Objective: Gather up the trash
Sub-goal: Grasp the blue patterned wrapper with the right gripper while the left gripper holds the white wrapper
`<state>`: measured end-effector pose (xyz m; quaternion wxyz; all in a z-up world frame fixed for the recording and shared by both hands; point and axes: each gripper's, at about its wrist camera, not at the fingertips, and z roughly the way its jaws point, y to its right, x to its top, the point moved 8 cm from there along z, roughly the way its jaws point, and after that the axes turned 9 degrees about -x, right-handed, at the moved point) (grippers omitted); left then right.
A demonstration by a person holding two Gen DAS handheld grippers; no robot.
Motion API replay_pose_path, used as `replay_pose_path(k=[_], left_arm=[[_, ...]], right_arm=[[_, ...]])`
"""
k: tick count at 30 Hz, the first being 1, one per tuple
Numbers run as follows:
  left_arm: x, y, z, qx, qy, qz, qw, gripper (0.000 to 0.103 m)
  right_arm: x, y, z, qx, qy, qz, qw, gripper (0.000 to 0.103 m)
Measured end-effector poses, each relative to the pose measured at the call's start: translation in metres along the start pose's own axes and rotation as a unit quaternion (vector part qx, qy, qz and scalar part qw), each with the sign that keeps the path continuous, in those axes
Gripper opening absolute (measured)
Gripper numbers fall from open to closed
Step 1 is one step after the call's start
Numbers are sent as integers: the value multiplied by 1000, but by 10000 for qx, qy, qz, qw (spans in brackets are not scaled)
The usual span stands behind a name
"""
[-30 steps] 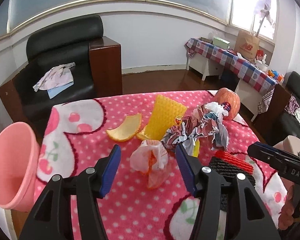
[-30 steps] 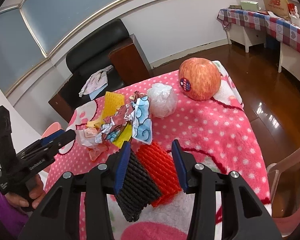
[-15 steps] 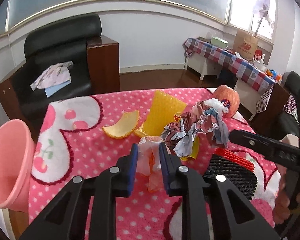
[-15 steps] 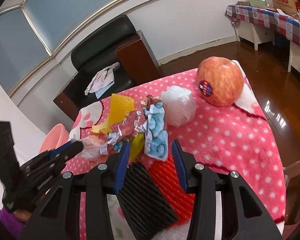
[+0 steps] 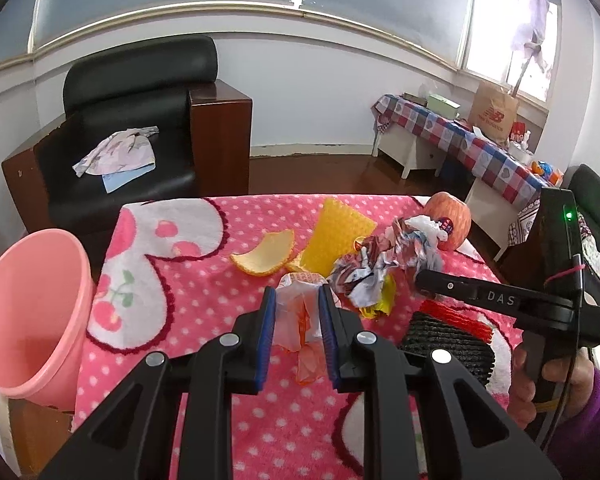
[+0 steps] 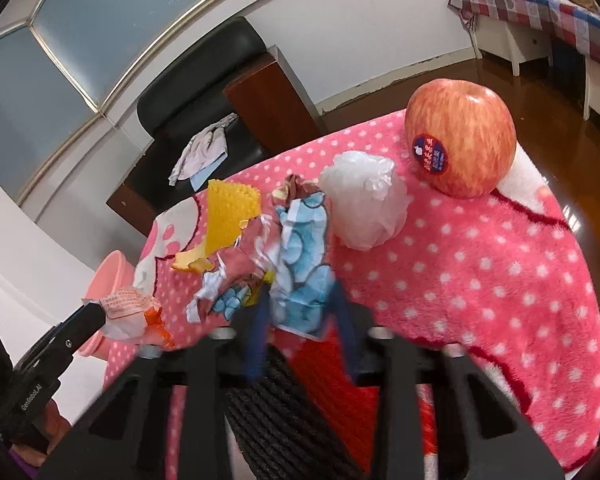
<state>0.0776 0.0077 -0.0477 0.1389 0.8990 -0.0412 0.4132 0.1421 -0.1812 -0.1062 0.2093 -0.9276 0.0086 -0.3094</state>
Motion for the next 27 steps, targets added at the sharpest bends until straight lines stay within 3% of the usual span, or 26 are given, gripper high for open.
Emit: replay_pose_path(k=[15, 27], left_arm=[[11, -12, -33, 119, 400, -178, 9990, 21], [16, -53, -69, 514, 748, -489, 9947, 21]], right_arm=[[7, -34, -56, 163, 557, -324, 9978, 20], [-5, -108, -47, 615, 303, -838, 9941, 20]])
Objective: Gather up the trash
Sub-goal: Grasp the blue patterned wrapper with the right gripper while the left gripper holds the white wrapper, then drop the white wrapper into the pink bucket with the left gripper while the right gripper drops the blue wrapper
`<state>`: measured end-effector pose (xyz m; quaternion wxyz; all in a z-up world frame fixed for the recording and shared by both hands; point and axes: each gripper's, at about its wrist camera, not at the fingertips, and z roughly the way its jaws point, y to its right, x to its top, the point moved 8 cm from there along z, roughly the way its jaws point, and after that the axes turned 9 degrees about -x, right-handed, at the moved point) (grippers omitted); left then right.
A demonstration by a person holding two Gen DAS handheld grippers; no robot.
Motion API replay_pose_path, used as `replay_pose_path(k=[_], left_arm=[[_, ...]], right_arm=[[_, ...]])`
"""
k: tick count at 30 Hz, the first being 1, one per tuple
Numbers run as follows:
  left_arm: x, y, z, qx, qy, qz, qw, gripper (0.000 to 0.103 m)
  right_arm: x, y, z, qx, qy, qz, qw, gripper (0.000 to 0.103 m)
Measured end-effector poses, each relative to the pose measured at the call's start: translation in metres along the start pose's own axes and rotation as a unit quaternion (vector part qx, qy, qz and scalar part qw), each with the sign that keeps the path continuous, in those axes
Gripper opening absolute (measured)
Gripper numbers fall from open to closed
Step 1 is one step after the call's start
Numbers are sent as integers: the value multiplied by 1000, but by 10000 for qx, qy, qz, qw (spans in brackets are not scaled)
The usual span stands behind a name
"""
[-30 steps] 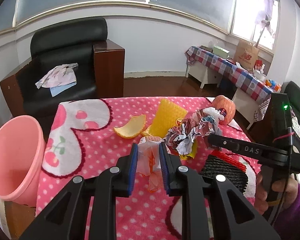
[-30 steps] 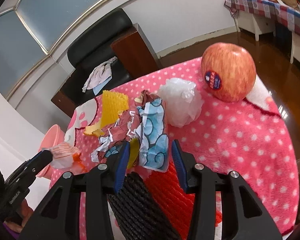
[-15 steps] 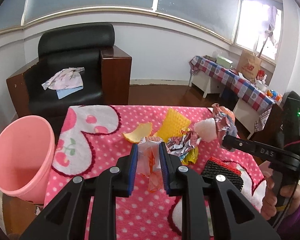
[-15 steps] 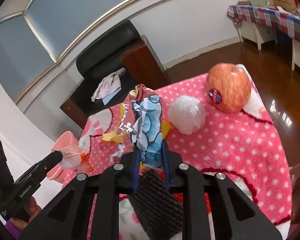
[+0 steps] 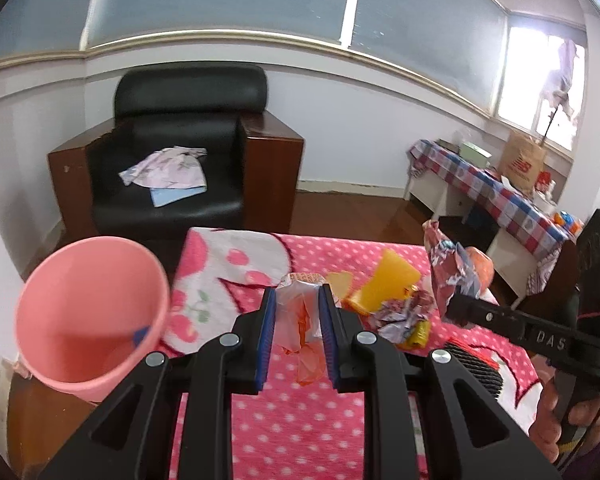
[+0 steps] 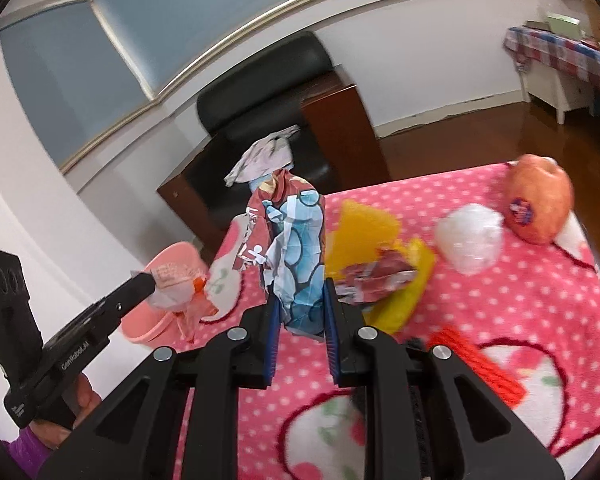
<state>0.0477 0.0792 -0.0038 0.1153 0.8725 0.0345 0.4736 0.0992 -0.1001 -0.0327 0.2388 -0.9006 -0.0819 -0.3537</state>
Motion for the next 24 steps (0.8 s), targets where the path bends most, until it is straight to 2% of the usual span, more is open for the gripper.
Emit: replay_pose_path(k=[5, 13, 19, 24], left_arm=[[7, -28, -17, 248, 189, -148, 9994, 21], [12, -87, -49, 931, 490, -412, 9936, 21], [4, -135, -62, 1397, 485, -690, 9866, 21], [-6, -164, -62, 1613, 397, -923, 9818, 21]], right_arm=[[2, -39, 15, 248, -105, -252, 9993, 20], [-4, -119, 52, 732, -400, -717, 9939, 20], [-12, -168, 78, 955, -619, -1034, 9881, 20], [-19, -194, 96, 1049, -777, -1176, 9844, 20]])
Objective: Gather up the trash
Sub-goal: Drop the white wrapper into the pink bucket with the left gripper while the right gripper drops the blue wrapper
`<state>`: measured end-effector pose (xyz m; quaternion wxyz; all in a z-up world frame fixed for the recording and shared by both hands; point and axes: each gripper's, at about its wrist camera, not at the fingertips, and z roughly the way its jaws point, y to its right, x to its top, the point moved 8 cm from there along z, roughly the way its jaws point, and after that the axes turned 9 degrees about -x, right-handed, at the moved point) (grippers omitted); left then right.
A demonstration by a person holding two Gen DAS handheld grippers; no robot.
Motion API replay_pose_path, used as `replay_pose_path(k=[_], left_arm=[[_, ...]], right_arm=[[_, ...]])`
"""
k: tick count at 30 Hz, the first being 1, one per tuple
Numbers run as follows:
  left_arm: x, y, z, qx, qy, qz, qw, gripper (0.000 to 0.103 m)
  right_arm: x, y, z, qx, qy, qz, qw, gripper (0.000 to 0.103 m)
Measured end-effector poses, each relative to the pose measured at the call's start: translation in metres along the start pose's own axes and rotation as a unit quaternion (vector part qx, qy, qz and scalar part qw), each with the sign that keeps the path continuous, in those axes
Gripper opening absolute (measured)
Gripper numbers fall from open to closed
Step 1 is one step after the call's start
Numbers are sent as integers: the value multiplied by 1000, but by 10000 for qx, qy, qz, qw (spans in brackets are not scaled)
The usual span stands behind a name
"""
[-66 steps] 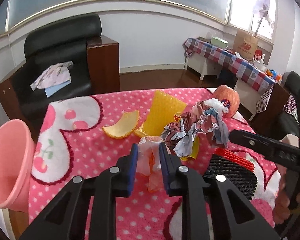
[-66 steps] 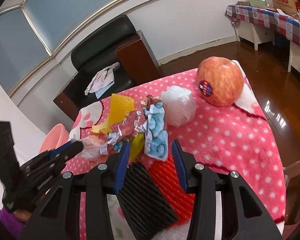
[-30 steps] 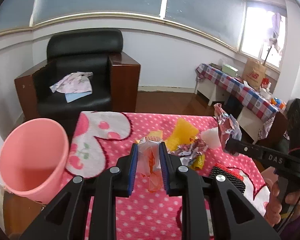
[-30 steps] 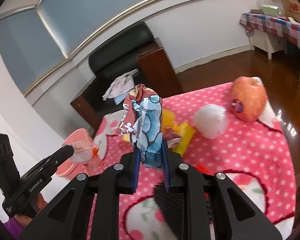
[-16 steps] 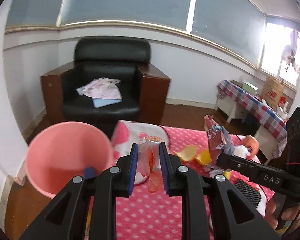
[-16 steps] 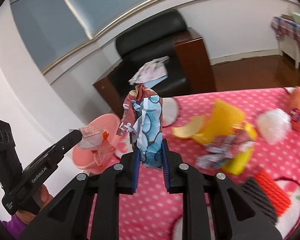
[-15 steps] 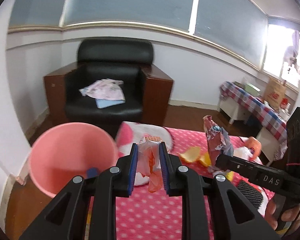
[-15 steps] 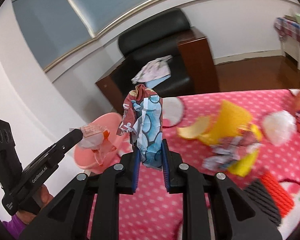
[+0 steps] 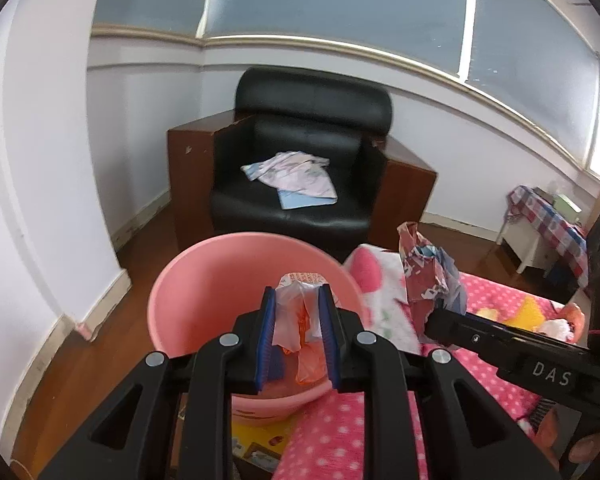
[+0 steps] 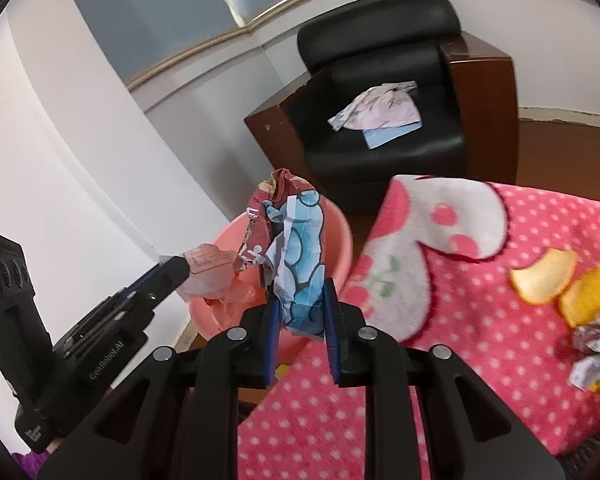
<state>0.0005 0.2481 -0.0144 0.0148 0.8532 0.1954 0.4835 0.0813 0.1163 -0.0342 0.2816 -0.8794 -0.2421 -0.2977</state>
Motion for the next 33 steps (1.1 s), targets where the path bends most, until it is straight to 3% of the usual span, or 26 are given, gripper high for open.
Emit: replay_pose_path(k=[24, 27, 29, 33], left_arm=[[-26, -66, 51, 455, -535, -483, 9964, 24], [-27, -70, 54, 489, -551, -502, 9960, 26], [-27, -72, 54, 499, -521, -530, 9960, 30], [-25, -75, 52, 502, -469, -591, 9959, 39]], right_arm=[[-8, -33, 86, -142, -804, -284, 9963, 21], [-10, -33, 92, -143, -891, -211, 9957, 26], [-10, -33, 95, -159, -893, -184, 9957, 36], [-10, -33, 94, -153, -855, -203, 9960, 40]])
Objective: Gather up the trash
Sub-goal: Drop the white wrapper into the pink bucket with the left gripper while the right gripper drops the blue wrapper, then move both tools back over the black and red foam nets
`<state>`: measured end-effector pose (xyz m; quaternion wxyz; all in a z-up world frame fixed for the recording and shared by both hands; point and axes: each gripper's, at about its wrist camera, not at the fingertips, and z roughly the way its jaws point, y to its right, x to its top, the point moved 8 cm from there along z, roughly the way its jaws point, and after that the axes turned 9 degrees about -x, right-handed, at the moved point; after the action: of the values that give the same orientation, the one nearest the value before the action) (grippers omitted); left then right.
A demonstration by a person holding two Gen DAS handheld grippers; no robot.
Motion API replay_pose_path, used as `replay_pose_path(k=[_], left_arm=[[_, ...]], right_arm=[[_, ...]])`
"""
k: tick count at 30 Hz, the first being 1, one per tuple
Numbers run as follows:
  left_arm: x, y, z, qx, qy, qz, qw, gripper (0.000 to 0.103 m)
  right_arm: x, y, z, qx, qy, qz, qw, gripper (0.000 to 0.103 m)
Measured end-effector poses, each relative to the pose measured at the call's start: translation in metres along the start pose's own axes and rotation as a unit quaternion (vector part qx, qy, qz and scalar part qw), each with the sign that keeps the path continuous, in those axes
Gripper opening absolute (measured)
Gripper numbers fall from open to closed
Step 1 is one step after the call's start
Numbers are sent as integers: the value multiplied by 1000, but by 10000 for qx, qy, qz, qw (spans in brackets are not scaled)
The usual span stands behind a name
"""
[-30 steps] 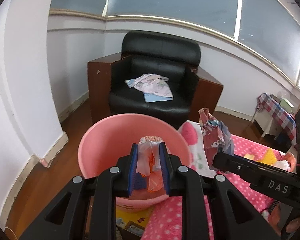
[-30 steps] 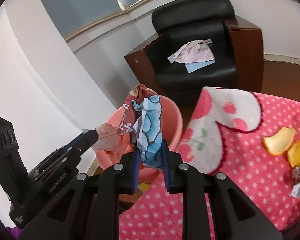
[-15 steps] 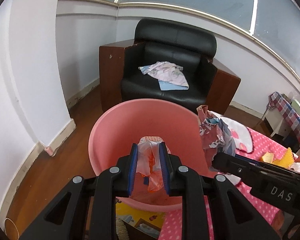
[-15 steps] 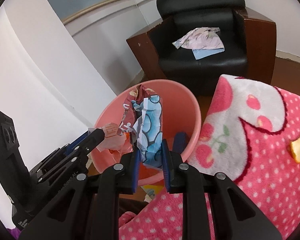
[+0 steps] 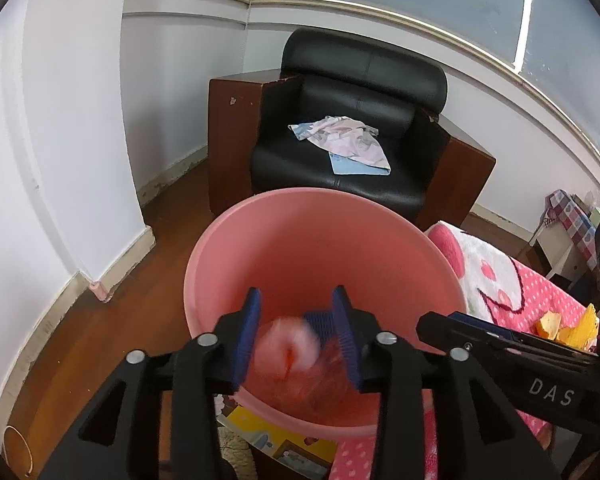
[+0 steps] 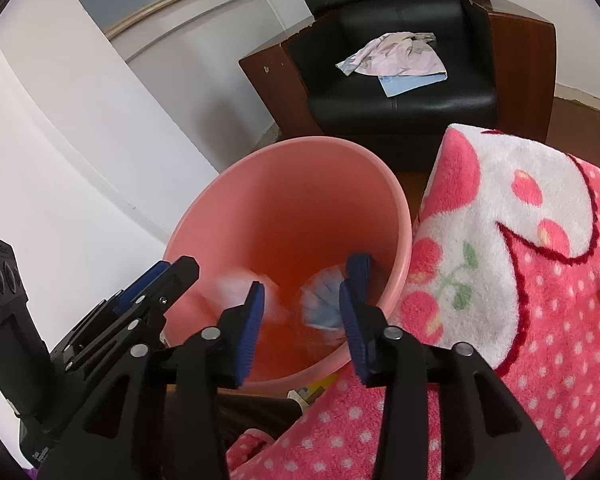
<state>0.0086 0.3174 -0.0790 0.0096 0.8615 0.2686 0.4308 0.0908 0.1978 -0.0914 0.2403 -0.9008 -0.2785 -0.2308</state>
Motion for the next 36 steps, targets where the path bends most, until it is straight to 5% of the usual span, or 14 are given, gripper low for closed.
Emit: replay_pose_path(k=[17, 36], left_arm=[[3, 43, -47, -451, 227, 153, 9986, 48], [-64, 191, -69, -1699, -372, 961, 9801, 49]], right_arm=[[-29, 28, -69, -148, 394, 56, 9991, 41], [-114, 167, -197, -1355, 923, 826, 9830, 41]])
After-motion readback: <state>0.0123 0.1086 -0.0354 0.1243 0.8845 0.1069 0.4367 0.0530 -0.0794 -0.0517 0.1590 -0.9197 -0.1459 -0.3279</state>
